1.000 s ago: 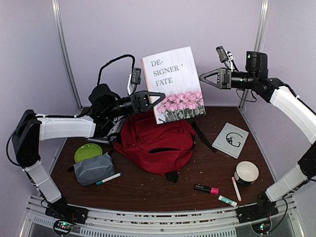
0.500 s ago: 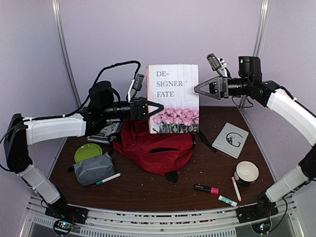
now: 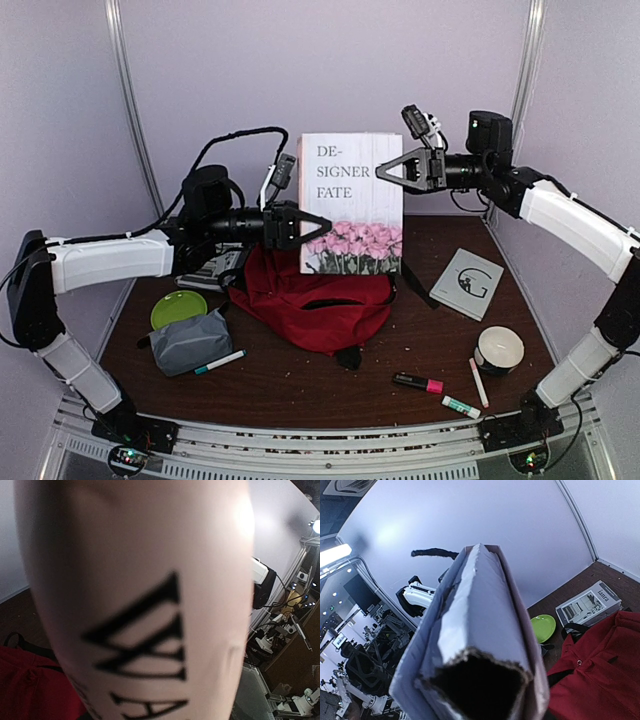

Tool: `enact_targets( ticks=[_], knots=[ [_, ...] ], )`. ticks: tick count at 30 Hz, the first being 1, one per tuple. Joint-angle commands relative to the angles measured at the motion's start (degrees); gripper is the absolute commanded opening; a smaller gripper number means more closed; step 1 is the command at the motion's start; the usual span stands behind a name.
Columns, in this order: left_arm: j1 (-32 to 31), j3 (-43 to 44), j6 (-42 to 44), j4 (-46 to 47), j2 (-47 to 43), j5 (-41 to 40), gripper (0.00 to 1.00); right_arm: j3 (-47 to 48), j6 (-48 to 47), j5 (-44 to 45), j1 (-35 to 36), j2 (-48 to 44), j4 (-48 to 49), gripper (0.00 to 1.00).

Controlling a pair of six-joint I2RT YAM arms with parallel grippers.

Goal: Pack the student bag
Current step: Pass from the left arm to the right, then pass from the right arm to the left, then open the largest pocket of the student bag.

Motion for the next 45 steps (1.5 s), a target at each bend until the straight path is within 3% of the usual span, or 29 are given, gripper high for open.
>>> enact_targets(
  ticks=[1,5,13,16,20,23,26,28,30,37,45],
  knots=[
    [-0.4,-0.4,1.2,1.2,-1.7,0.2,0.61,-0.7,11.9,-2.2,-0.9,0.4,14.7,0.36],
    [-0.8,-1.5,1.3,1.5,-2.1,0.0,0.59,-0.9,19.1,-2.2,-1.7,1.5,22.9,0.34],
    [-1.0,-2.8,-0.3,3.8,-2.3,0.4,0.38,-1.3,20.2,-2.0,-2.0,2.1,24.9,0.34],
    [-1.1,-2.7,-1.0,4.9,-2.3,0.7,0.3,-1.8,17.8,-1.7,-2.1,1.7,22.5,0.44],
    [-0.4,-2.4,-2.6,4.3,-2.9,0.3,0.29,0.4,-1.9,3.0,-2.6,0.3,3.7,0.77],
    [1.1,-2.1,-2.0,-2.8,-4.9,-2.3,0.27,4.4,-20.7,9.3,-3.0,-0.6,-18.0,0.85],
    [2.8,0.2,4.3,-18.8,-8.8,-7.1,0.27,5.5,-33.3,18.0,-2.9,-1.7,-28.4,0.85],
    [3.0,2.1,11.5,-32.7,-11.7,-11.7,0.28,3.7,-37.4,23.1,-2.7,-2.3,-29.7,0.82],
    [3.7,2.9,14.6,-40.2,-14.3,-15.0,0.28,0.7,-40.0,26.3,-1.9,-2.4,-29.2,0.81],
    [7.0,0.4,15.0,-51.3,-22.9,-20.7,0.28,-1.9,-50.5,33.9,9.2,2.7,-34.3,0.69],
    [11.9,-1.3,14.0,-63.9,-26.9,-24.6,0.27,2.3,-55.2,40.4,20.1,11.9,-37.7,0.63]
  ],
)
